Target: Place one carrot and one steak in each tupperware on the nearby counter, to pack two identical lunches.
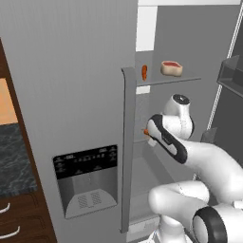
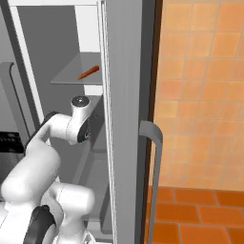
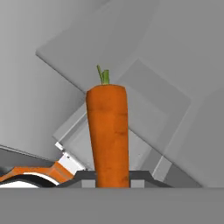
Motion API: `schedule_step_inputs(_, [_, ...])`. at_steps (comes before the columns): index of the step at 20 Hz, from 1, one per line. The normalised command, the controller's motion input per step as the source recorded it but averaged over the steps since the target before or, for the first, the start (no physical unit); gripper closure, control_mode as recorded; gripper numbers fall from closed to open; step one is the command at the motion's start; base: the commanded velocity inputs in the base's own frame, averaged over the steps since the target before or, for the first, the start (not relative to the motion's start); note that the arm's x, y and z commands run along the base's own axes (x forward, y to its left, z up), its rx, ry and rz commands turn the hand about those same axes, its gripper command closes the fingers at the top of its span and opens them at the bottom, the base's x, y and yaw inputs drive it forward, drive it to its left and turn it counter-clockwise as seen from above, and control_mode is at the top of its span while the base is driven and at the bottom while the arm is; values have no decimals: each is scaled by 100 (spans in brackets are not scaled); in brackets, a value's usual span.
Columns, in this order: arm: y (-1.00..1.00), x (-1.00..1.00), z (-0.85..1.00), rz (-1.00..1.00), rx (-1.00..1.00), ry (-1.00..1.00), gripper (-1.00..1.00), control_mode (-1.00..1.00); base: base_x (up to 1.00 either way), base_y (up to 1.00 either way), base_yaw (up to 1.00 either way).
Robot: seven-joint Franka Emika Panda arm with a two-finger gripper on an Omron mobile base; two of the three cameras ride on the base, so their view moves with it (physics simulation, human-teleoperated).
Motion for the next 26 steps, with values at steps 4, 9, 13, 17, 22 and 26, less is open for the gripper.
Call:
schedule_step_inputs(4, [-1,-100,56,0,0,-8,100,-100,0,0,0])
schedule_step_inputs(9, [-1,-100,59,0,0,-10,100,-100,0,0,0])
schedule_step_inputs(13, [0,-100,73,0,0,-3,100,-100,0,0,0])
schedule_step_inputs(17, [1,-100,77,0,0,0,100,-100,0,0,0])
schedule_step_inputs(22, [13,-40,6,0,-1,0,100,100,-58,52,1])
schedule_step_inputs(26, [0,0,0,0,0,0,100,100,-44,100,6])
